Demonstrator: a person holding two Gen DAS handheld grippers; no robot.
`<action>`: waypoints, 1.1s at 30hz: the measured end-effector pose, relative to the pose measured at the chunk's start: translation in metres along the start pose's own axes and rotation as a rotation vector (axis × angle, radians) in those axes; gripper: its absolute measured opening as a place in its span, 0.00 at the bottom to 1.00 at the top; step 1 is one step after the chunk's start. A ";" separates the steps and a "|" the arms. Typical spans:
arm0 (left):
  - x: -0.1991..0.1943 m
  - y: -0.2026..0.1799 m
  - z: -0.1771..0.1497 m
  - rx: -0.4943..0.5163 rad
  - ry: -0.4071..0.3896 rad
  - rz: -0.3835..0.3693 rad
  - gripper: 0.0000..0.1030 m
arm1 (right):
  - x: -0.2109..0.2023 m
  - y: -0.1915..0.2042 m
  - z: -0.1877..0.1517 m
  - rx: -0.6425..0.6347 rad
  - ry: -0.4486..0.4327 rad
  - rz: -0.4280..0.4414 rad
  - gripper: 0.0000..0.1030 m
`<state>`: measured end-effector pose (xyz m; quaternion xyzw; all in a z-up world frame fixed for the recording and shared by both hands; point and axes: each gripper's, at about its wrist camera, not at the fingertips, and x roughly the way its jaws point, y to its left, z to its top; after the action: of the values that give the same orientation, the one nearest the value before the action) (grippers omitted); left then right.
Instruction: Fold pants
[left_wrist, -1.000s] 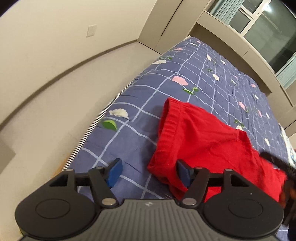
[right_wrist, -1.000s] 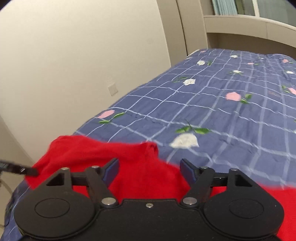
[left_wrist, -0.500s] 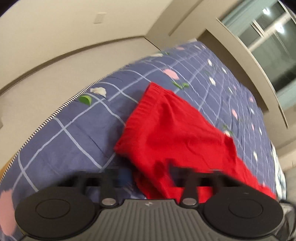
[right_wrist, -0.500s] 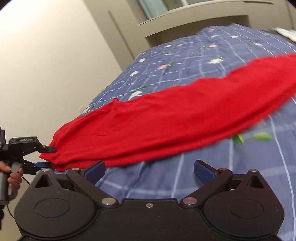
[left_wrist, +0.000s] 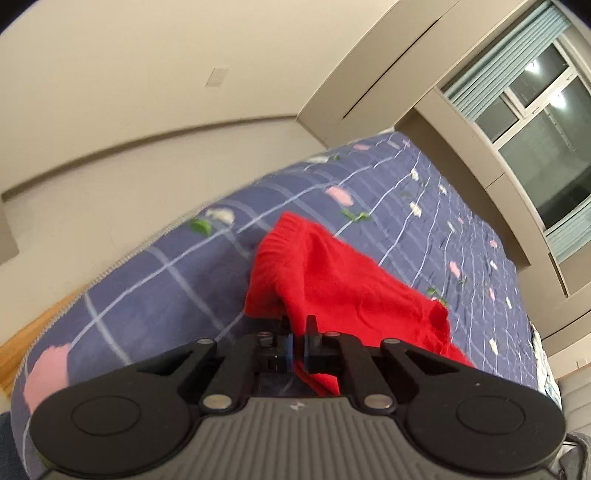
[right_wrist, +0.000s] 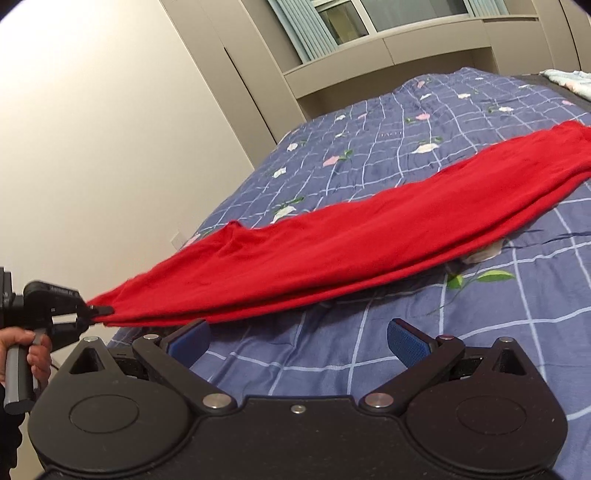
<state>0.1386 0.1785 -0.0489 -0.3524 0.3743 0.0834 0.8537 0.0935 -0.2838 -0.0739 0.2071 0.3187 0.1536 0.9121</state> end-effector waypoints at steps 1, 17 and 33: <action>0.004 0.003 -0.001 -0.005 0.016 0.000 0.04 | -0.002 0.000 -0.001 0.000 0.001 0.000 0.99; -0.014 -0.040 -0.022 0.120 -0.048 0.144 0.90 | -0.026 -0.062 0.009 0.013 -0.054 -0.095 0.99; 0.029 -0.199 -0.109 0.499 -0.065 0.038 0.99 | -0.014 -0.259 0.095 0.128 -0.151 -0.265 0.99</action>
<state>0.1768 -0.0439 -0.0134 -0.1207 0.3623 0.0155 0.9241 0.1825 -0.5411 -0.1220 0.2319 0.2830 -0.0046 0.9306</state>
